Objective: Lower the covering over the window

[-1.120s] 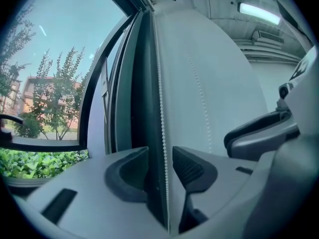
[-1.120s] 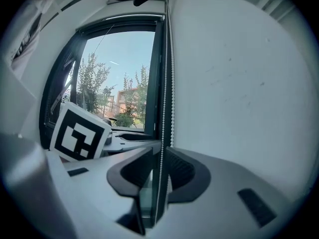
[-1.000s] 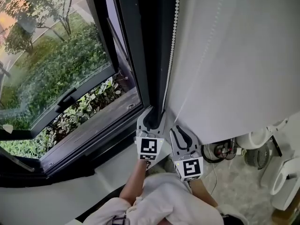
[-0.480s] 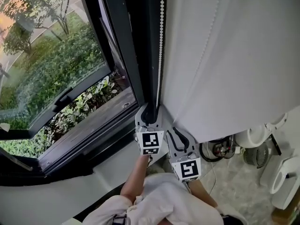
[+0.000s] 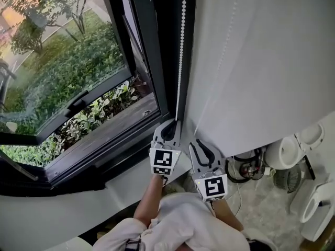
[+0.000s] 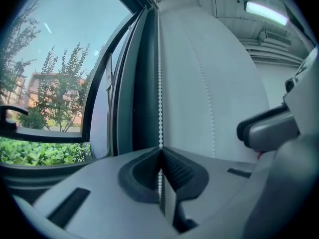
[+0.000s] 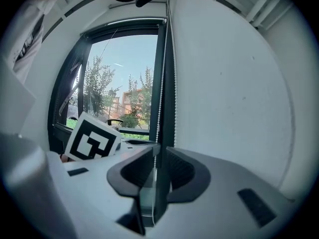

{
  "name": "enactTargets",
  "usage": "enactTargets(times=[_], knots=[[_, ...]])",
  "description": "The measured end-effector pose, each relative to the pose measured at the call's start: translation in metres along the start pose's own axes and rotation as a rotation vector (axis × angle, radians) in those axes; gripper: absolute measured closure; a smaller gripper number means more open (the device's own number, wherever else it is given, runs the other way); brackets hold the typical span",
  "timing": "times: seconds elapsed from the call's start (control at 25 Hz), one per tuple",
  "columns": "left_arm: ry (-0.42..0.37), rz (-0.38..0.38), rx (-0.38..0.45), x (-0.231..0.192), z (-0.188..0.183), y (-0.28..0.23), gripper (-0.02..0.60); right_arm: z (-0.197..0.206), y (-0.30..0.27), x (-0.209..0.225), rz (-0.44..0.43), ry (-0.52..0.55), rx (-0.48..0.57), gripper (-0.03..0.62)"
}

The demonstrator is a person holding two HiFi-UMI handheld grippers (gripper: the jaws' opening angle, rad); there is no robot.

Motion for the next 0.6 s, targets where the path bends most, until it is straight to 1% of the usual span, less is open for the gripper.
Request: enactTargets(times=[0.36,0.6], knots=[[0.003,0.046,-0.019,0.005,0.007,0.034,0.568,-0.018,-0.004,-0.017,-0.067,0.036,0.041,0.514],[0.023,0.060,-0.027,0.004,0.014,0.054,0.568,-0.045,-0.013,-0.022,-0.117,0.044,0.099,0.514]])
Point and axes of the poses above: the fingertips, and each gripper's own axes: y backward along the fingers, x to its right, z out of its underside, the point moved 6 cm from there along y, backward along the fingers, and after that the axes turned 7 degrees about -z, right-handed, at the moved point
